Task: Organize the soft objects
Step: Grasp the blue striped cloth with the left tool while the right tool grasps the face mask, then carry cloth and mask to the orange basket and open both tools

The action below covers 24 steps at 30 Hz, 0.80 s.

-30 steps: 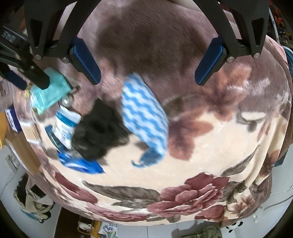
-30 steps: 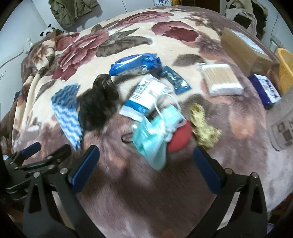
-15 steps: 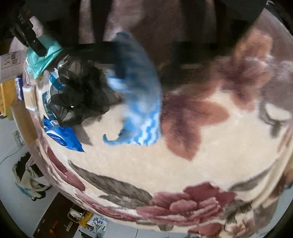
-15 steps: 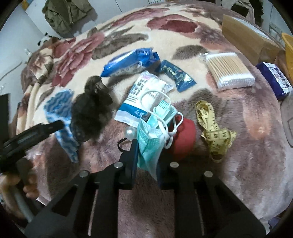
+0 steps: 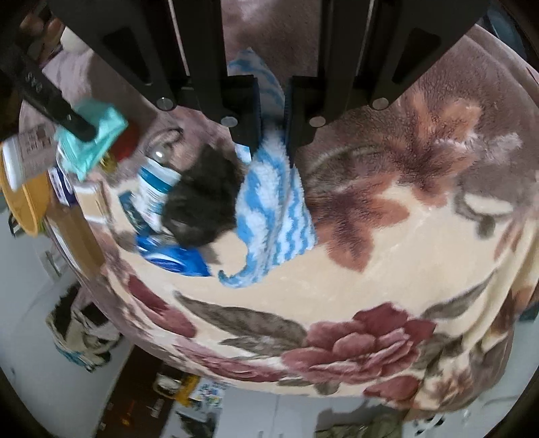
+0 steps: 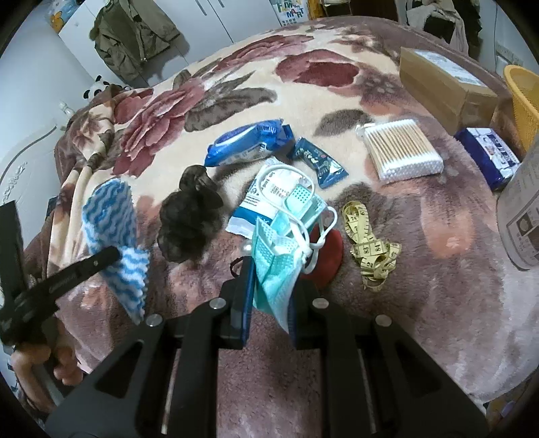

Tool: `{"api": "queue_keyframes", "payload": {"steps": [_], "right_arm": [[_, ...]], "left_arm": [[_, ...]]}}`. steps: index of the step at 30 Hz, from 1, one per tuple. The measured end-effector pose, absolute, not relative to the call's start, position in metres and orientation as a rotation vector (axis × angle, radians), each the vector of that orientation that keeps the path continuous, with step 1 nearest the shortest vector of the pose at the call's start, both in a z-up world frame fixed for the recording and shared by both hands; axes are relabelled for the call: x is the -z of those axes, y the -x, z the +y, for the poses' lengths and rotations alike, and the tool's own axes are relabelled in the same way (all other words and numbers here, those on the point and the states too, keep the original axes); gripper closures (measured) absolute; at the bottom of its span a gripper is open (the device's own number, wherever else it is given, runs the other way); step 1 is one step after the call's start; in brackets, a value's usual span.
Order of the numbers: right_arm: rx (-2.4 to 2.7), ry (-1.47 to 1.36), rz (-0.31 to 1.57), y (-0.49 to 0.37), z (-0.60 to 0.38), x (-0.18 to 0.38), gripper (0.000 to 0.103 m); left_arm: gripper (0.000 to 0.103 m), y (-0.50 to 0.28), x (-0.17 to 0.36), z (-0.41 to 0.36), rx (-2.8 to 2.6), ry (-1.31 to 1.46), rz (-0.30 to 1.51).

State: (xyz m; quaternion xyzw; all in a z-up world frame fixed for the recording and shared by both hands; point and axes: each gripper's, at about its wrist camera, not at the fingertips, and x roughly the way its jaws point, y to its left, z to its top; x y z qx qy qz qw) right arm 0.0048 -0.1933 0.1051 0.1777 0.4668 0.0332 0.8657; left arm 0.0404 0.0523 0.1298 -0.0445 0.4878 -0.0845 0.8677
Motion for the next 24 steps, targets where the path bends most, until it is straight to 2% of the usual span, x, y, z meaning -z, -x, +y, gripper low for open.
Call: {"api": "queue_keyframes", "payload": {"steps": [10,24], "right_arm": [[-0.044,-0.348,0.948,0.008,-0.215,-0.131,0.086],[0.011,-0.383,0.868,0.022,-0.294,-0.173,0.086]], "left_arm": [[0.094,-0.021,-0.159,-0.005,0.240,-0.002,1.002],[0.094,-0.021,-0.197,-0.111,0.345,-0.099,0.965]]}}
